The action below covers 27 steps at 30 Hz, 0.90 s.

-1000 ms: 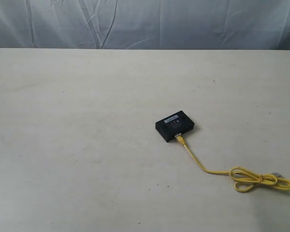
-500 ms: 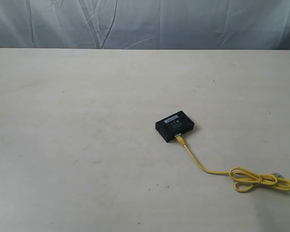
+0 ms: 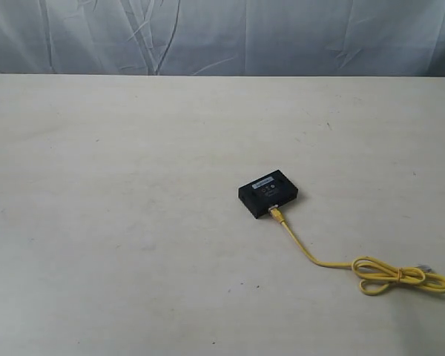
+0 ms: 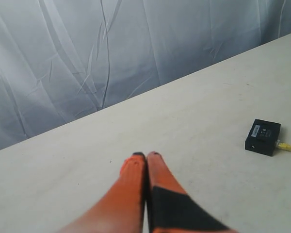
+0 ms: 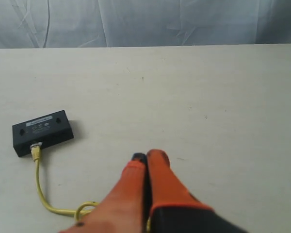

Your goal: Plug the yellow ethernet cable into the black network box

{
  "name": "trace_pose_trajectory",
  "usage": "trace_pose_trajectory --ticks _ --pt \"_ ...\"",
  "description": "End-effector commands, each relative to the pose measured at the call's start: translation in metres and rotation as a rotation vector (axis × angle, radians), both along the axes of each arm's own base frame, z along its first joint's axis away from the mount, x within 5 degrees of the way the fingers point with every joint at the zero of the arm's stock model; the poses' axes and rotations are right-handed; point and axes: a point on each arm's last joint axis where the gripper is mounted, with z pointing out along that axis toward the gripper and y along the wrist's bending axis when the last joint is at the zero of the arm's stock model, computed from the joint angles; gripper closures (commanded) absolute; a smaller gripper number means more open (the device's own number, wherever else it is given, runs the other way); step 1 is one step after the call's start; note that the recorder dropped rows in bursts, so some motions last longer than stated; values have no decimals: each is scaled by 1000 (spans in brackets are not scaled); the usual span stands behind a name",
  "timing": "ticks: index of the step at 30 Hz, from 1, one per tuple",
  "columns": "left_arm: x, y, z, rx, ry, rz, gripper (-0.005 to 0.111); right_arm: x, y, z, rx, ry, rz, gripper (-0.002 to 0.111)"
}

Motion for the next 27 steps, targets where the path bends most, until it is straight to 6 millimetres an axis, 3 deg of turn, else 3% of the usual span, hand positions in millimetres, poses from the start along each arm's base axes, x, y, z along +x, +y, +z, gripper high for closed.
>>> trace_pose_trajectory --ticks 1,27 --pt "-1 0 0 -7 -7 1 107 1 0 2 -3 -42 -6 109" --pt "0 4 -3 47 -26 31 107 1 0 2 -3 -42 -6 109"
